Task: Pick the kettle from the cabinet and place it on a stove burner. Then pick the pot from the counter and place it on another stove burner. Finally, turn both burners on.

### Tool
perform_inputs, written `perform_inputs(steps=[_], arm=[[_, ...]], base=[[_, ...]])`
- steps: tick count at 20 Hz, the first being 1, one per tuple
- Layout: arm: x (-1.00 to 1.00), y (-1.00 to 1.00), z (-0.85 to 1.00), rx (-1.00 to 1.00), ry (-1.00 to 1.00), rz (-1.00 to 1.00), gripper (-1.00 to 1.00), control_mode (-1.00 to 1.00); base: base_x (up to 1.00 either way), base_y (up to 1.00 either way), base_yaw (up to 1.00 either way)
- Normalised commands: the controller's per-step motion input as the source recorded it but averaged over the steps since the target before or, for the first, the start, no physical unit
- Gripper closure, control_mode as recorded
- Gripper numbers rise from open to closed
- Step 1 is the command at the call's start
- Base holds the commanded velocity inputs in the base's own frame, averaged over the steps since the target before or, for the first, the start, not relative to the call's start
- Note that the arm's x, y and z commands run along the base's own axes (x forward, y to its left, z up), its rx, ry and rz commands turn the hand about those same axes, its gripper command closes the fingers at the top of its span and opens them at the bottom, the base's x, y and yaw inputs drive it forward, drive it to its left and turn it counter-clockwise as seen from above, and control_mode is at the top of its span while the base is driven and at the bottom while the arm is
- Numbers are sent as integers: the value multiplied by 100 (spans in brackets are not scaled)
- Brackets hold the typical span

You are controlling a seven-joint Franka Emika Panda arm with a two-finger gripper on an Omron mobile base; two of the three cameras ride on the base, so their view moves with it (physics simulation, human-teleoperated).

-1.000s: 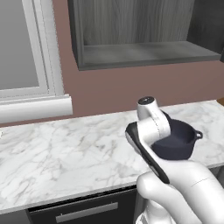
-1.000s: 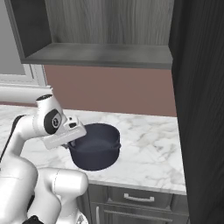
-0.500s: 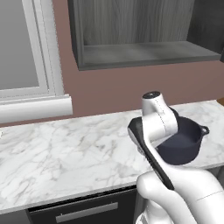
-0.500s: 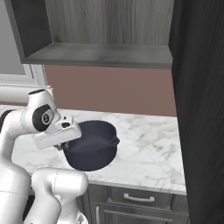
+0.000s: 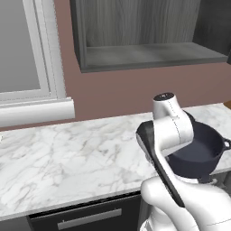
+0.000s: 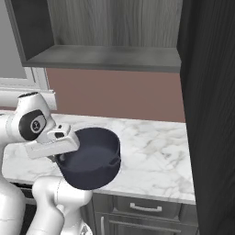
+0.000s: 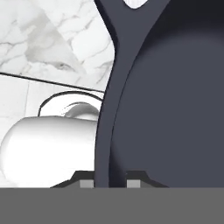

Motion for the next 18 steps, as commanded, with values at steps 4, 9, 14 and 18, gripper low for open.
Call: perform_inputs(steps=[4,9,14,18], arm=[[-34,0,48,-4,0,-13,100,-100],[-27,0,44,-7,0,-14,100,-100],[-14,0,36,-9,0,-9,100,-100],[-12,0,32,-7,1,-6,100,-100]], base=[[0,0,0],[0,0,0],[0,0,0],[0,0,0]])
